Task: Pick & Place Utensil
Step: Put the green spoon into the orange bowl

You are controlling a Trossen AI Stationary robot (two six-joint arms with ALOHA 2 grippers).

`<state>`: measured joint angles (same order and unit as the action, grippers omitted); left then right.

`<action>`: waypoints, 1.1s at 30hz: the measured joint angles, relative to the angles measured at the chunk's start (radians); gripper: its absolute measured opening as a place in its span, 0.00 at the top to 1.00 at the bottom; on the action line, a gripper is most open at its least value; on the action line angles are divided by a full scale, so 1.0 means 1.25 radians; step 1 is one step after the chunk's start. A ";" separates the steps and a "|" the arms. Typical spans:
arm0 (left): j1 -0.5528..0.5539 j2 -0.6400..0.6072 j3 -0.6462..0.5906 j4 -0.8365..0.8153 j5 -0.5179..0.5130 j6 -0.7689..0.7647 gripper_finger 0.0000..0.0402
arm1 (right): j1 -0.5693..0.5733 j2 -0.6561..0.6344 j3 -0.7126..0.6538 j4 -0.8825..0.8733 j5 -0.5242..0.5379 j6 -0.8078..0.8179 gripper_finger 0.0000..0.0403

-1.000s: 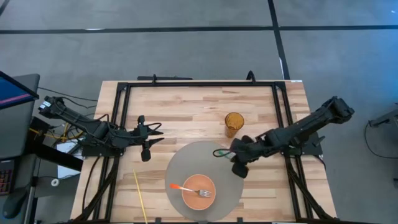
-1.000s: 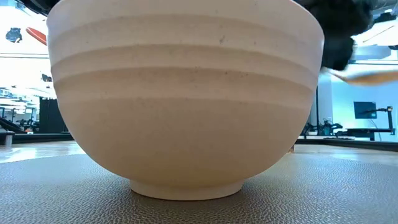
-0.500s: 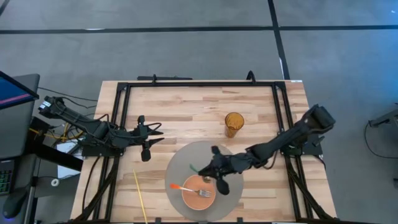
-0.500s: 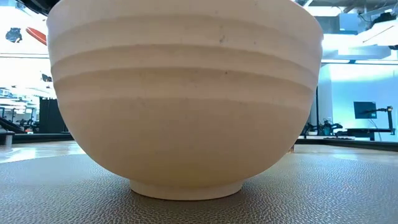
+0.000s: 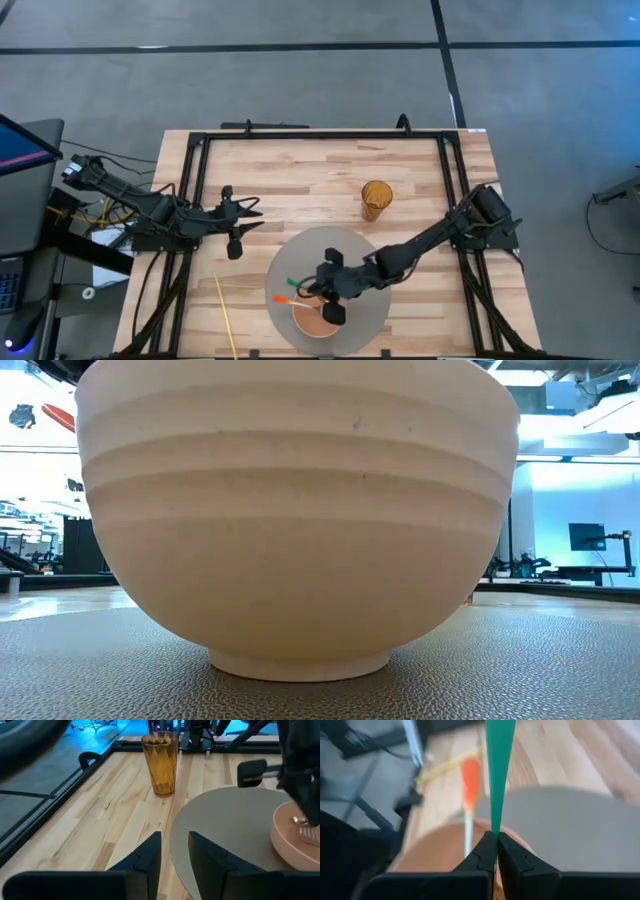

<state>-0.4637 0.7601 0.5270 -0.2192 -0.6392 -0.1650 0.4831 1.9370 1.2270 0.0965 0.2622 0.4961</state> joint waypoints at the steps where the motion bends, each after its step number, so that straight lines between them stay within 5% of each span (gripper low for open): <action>1: 0.000 0.000 0.000 0.000 0.000 0.000 0.75 | 0.000 0.002 0.010 -0.031 0.001 0.010 1.00; 33: 0.000 0.000 0.000 0.000 0.000 0.001 0.75 | -0.010 0.013 0.010 -0.072 -0.041 0.044 0.97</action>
<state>-0.4639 0.7601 0.5270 -0.2188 -0.6392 -0.1642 0.4711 1.9538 1.2400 0.0068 0.2106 0.5510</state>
